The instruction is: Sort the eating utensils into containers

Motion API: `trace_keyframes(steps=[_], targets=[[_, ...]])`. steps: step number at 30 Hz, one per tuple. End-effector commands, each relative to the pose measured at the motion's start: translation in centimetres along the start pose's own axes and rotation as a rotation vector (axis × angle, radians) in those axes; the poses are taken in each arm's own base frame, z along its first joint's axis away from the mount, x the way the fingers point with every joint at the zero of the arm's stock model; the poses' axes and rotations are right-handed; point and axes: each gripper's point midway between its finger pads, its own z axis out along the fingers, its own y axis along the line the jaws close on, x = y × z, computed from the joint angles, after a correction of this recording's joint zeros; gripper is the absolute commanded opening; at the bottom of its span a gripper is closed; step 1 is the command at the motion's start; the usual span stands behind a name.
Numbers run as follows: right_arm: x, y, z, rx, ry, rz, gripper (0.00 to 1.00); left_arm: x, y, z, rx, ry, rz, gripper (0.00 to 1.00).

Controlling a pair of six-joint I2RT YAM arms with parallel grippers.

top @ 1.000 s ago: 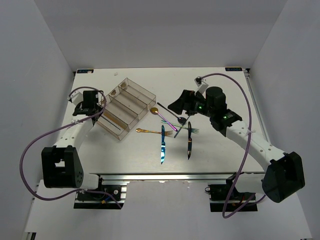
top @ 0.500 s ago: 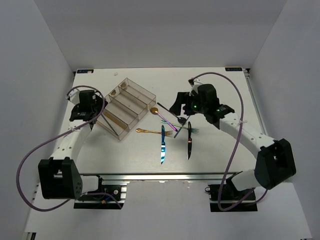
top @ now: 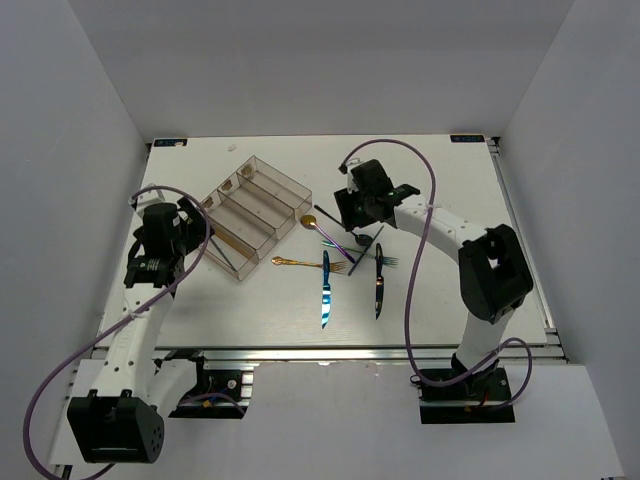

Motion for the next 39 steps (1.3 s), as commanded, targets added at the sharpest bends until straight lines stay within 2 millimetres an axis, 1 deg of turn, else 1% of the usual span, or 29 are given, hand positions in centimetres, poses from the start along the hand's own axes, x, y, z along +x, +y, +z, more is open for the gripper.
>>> trace_keyframes(steps=[1, 2, 3, 4, 5, 6, 8, 9, 11, 12, 13, 15, 17, 18, 19, 21, 22, 23, 24, 25, 26, 27, 28, 30, 31, 33, 36, 37, 39], targets=[[-1.0, -1.6, -1.0, 0.150, -0.025, 0.177, 0.61, 1.6, 1.0, -0.3, -0.008, 0.041, 0.072, 0.98], [-1.2, -1.1, -1.7, 0.166, -0.063, 0.211, 0.62, 1.8, 0.7, -0.3, 0.011, 0.051, 0.074, 0.98], [-0.1, -1.5, -1.3, 0.210, -0.088, 0.277, 0.65, 1.8, 0.6, -0.3, 0.019, 0.047, 0.072, 0.98], [-0.2, -1.3, -1.9, 0.219, -0.118, 0.302, 0.66, 1.8, 0.6, -0.3, 0.018, 0.049, 0.074, 0.98], [0.4, -0.8, -1.9, 0.227, -0.122, 0.318, 0.66, 1.8, 0.6, -0.3, 0.017, 0.050, 0.074, 0.98], [1.3, -1.2, -1.9, 0.274, -0.125, 0.366, 0.67, 1.8, 0.6, -0.3, 0.018, 0.051, 0.074, 0.98], [1.7, -1.3, -2.3, 0.308, -0.146, 0.403, 0.67, 2.1, 0.5, -0.3, 0.025, 0.060, 0.074, 0.98], [2.3, -1.6, -2.2, 0.331, -0.147, 0.424, 0.67, 2.1, 0.3, -0.3, 0.036, 0.060, 0.073, 0.98], [2.4, -1.8, -2.3, 0.345, -0.161, 0.475, 0.66, 2.1, 0.3, -0.5, 0.040, 0.058, 0.073, 0.98], [2.3, -0.9, -2.0, 0.293, -0.154, 0.465, 0.64, 2.2, 0.2, -0.5, 0.042, 0.060, 0.076, 0.98], [1.7, -0.1, -1.6, 0.231, -0.176, 0.406, 0.64, 2.2, 0.2, -0.6, 0.042, 0.058, 0.077, 0.98], [1.2, 1.1, -1.1, 0.153, -0.169, 0.349, 0.60, 2.2, -0.1, -0.8, 0.054, 0.052, 0.081, 0.98], [0.5, 0.8, -0.7, 0.170, -0.155, 0.290, 0.58, 2.2, -0.2, -0.8, 0.056, 0.053, 0.084, 0.98], [0.1, 1.4, -0.3, 0.138, -0.145, 0.241, 0.55, 2.3, -0.4, -0.9, 0.061, 0.054, 0.087, 0.98], [-1.0, 1.7, 0.2, 0.119, -0.145, 0.195, 0.53, 2.4, -0.4, -0.9, 0.063, 0.059, 0.090, 0.98], [-1.5, 1.9, 0.9, 0.099, -0.119, 0.074, 0.42, 2.5, -0.6, -0.9, 0.069, 0.062, 0.097, 0.98], [-1.2, 1.5, 2.0, 0.109, -0.091, 0.039, 0.39, 2.4, -0.6, -1.0, 0.068, 0.060, 0.097, 0.98], [-2.4, 1.2, 2.0, 0.109, -0.093, -0.023, 0.38, 2.4, -0.6, -1.0, 0.068, 0.060, 0.098, 0.98], [-2.5, 1.2, 2.4, 0.098, -0.078, -0.048, 0.36, 2.4, -0.7, -1.1, 0.072, 0.057, 0.098, 0.98], [-2.0, 0.7, 3.4, 0.109, -0.046, -0.065, 0.36, 2.3, -0.8, -1.1, 0.077, 0.053, 0.099, 0.98], [-2.9, 0.5, 3.4, 0.100, -0.042, -0.097, 0.37, 2.2, -0.9, -1.2, 0.084, 0.050, 0.098, 0.98], [-3.0, 0.4, 3.7, 0.096, -0.032, -0.108, 0.38, 2.2, -0.9, -1.2, 0.087, 0.050, 0.099, 0.98], [-2.4, 0.1, 4.6, 0.099, -0.005, -0.113, 0.39, 2.3, -0.9, -1.2, 0.088, 0.052, 0.099, 0.98], [-3.0, 0.0, 4.9, 0.095, 0.011, -0.164, 0.41, 2.4, -0.9, -1.1, 0.084, 0.056, 0.100, 0.98], [-2.4, -0.3, 5.7, 0.101, 0.038, -0.173, 0.41, 2.5, -0.9, -1.0, 0.083, 0.061, 0.103, 0.98], [-2.4, -0.5, 6.2, 0.091, 0.049, -0.198, 0.43, 2.6, -0.9, -0.9, 0.080, 0.066, 0.105, 0.98], [-1.4, -1.1, 7.5, 0.060, 0.080, -0.196, 0.44, 2.7, -0.9, -0.9, 0.081, 0.071, 0.106, 0.98], [-1.1, -1.8, 7.7, 0.055, 0.091, -0.185, 0.44, 2.7, -0.9, -0.9, 0.082, 0.072, 0.107, 0.98], [-0.3, -1.8, 8.2, 0.015, 0.119, -0.172, 0.43, 2.7, -0.9, -0.9, 0.083, 0.073, 0.107, 0.98]])
